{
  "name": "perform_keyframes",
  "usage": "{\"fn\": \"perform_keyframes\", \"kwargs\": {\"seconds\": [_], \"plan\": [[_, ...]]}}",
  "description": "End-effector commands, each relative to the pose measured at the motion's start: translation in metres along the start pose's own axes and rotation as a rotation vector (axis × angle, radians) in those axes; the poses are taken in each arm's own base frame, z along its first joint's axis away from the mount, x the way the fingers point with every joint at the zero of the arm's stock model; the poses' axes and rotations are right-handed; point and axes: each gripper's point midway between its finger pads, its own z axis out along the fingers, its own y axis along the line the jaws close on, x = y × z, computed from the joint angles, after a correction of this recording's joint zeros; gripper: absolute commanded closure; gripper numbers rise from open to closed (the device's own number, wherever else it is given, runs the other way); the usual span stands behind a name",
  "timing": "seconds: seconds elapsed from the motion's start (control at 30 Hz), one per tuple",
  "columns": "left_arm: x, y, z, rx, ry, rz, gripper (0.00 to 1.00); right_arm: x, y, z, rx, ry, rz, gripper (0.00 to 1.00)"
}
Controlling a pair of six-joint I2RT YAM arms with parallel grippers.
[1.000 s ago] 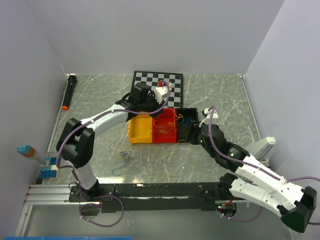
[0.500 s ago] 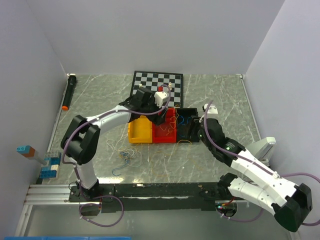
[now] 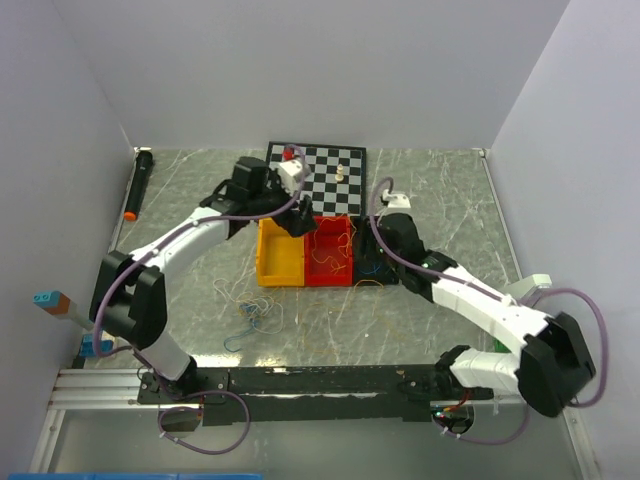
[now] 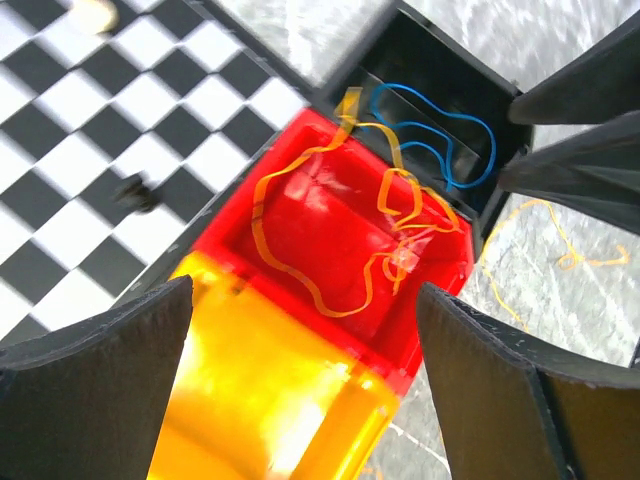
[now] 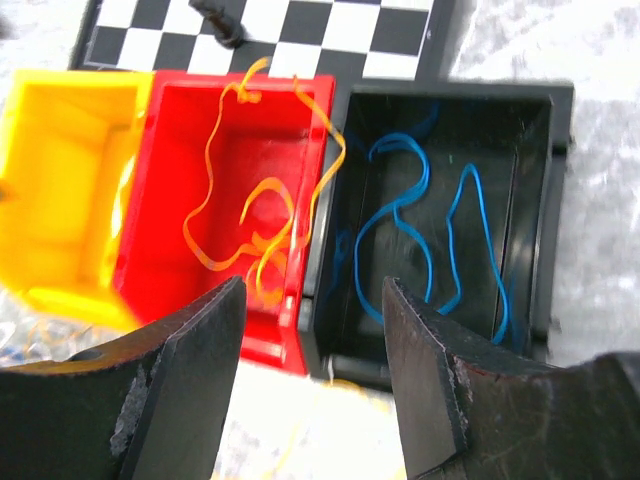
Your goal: Untangle the cables
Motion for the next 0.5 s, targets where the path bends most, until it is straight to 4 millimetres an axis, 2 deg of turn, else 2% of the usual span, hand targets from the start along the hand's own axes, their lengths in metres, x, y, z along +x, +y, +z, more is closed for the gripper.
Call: {"fn": "perform_keyframes", "kwargs": {"seconds": [0.0, 0.13, 0.27, 0.47], "plan": [[-0.025, 0.014, -0.037, 0.019, -0.076, -0.087, 0.03, -0.051, 0.013, 0.029, -0.006, -0.139, -0.03, 0.36], [-0.021, 0.018, -0.053, 0.029, -0.049, -0.084, 0.03, -0.074, 0.029, 0.053, -0.065, -0.191, -0.058, 0.33], [-0.006, 0.011, -0.062, 0.054, 0.012, -0.07, 0.03, -0.079, 0.033, 0.084, -0.03, -0.16, -0.1, 0.28], [0.009, 0.006, -0.074, 0.059, 0.052, -0.045, 0.03, -0.078, 0.038, 0.109, -0.045, -0.133, -0.104, 0.27]]}}
